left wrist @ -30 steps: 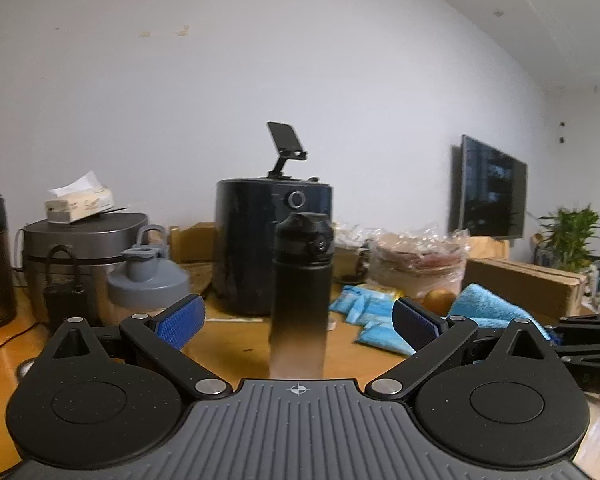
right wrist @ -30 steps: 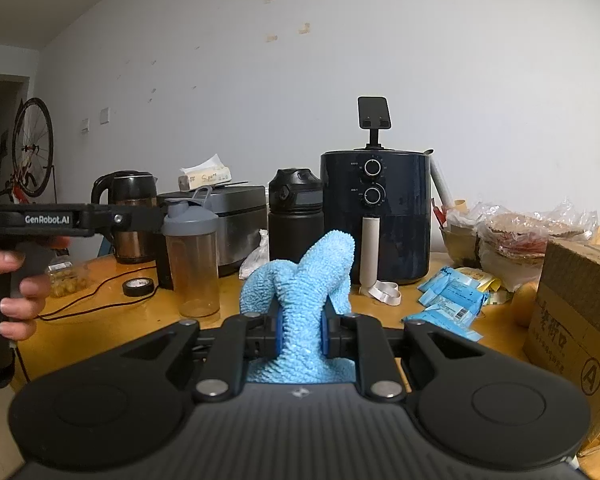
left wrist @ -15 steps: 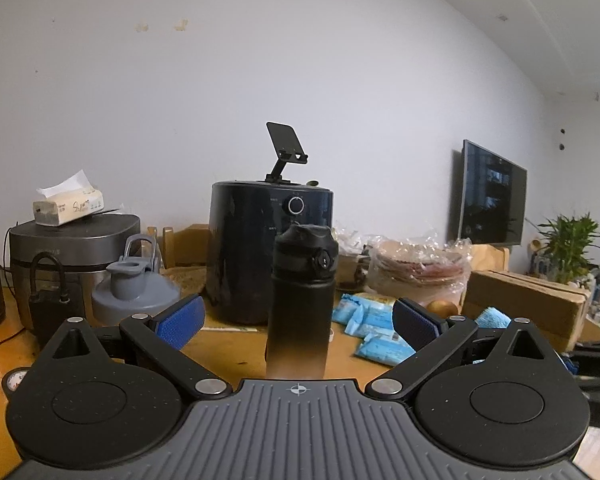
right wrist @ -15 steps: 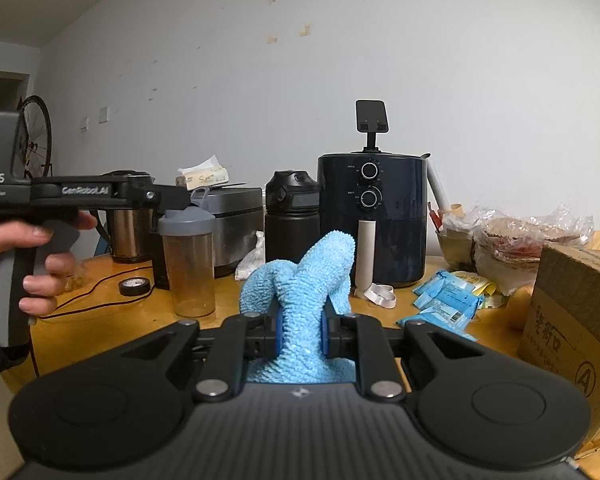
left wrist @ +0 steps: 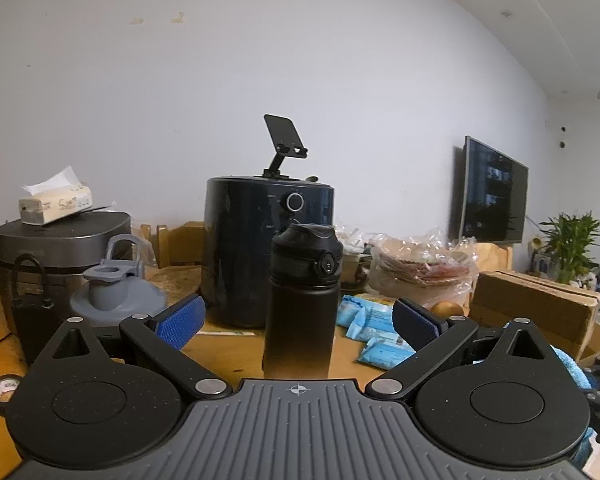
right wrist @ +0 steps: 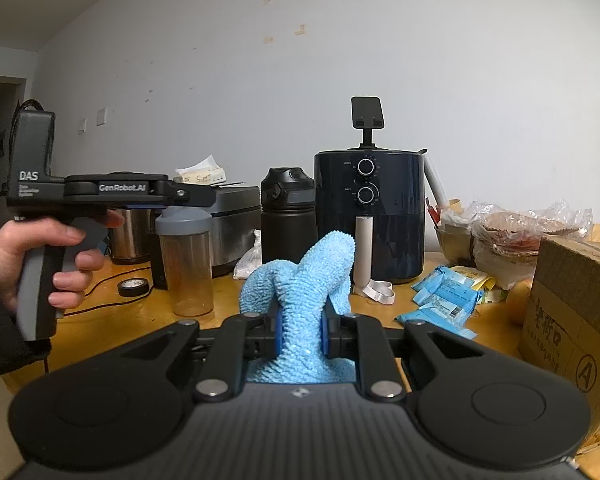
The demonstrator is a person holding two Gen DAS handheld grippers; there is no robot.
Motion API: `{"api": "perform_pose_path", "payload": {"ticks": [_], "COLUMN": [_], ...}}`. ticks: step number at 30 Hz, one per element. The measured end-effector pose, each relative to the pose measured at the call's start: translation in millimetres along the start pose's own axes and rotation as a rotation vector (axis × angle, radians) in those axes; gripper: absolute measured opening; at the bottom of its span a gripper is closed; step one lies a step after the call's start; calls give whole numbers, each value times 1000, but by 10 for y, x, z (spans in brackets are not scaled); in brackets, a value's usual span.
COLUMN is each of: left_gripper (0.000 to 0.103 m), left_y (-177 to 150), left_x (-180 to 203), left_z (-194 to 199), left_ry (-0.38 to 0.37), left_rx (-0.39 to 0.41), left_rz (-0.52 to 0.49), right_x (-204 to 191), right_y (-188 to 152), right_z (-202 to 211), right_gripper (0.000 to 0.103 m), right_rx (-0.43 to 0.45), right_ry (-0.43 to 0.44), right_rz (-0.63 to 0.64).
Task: Clean container
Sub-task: 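Move the left tool toward the black bottle cap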
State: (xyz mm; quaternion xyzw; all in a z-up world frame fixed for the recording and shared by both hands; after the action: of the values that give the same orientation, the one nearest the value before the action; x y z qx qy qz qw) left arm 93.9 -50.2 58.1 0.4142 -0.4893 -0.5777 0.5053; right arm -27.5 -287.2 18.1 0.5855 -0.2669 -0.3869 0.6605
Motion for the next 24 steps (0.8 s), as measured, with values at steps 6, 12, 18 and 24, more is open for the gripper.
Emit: {"api": "perform_pose_path", "payload": {"ticks": [6,12,18,24], "left_gripper": [103,103,103,103], "left_y": [2,0,16,24], "left_x": [24,77,186,240], "left_z": [-145,-307,-442,-577], "left_ry": [-20,-40,-37,-47], "left_rx": [11,11,31,36], "left_rz": [12,16,-9,1], "right_x": [20,53,88,134], "right_y": [-14,-29,-41,-53], "right_z": [-2,-16,-35,-33], "right_gripper": [11,11,11,11], "right_rx": [1,2,4,8], "right_ry": [2,4,6,3], "right_rz": [-5,-11,-19,-28]}}
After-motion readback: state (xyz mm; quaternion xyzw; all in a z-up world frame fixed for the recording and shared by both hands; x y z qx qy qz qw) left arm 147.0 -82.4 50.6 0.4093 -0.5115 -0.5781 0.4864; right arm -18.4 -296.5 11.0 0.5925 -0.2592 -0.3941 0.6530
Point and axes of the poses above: each gripper's, at about its wrist camera, not at the fingertips, and z roughly against the way its jaws point, x to its right, y to its top, the point moved 2 cm from there along -z, roughly the way its jaws point, and after that the axes turned 15 degrees about y, right-handed, at the moved point
